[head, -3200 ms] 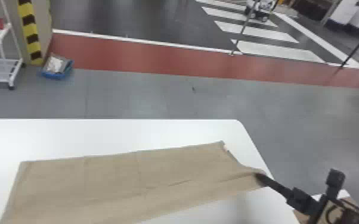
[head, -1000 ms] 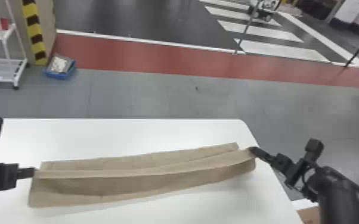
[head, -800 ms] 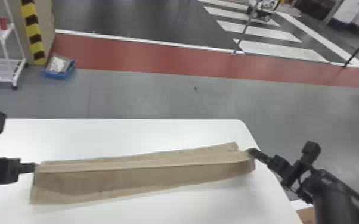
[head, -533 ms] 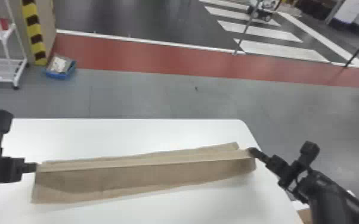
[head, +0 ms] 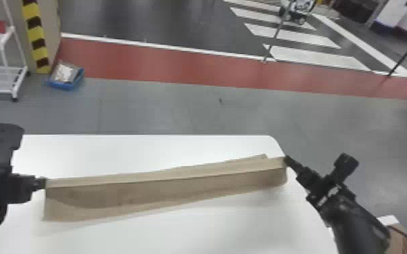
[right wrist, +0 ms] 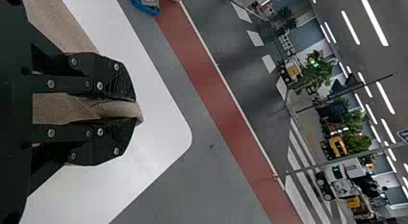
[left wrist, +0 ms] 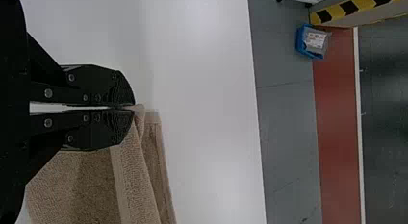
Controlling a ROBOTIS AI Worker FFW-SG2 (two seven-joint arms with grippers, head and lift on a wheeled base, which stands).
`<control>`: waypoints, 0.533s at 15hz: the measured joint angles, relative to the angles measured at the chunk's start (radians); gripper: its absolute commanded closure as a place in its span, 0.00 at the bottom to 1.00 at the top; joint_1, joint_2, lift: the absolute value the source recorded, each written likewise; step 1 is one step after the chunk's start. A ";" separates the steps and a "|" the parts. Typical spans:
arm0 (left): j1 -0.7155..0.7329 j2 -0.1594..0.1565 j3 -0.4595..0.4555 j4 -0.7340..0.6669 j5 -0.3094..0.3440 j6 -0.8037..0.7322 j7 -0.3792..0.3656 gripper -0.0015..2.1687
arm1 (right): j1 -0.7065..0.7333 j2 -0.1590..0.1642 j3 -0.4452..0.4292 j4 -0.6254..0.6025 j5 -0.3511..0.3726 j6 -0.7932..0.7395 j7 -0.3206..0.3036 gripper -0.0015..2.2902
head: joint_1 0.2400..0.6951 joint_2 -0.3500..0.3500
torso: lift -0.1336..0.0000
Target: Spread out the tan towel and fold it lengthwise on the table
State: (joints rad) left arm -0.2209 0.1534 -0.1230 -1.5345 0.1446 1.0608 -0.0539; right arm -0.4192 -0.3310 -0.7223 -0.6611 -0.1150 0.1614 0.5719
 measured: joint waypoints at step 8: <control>0.037 0.000 -0.001 -0.008 0.004 -0.101 0.045 0.03 | -0.003 0.000 0.056 0.024 -0.046 -0.038 0.002 0.02 | 1.00 0.04 | 1.00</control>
State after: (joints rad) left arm -0.1843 0.1532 -0.1238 -1.5426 0.1488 0.9601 -0.0090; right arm -0.4225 -0.3314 -0.6663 -0.6372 -0.1610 0.1233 0.5739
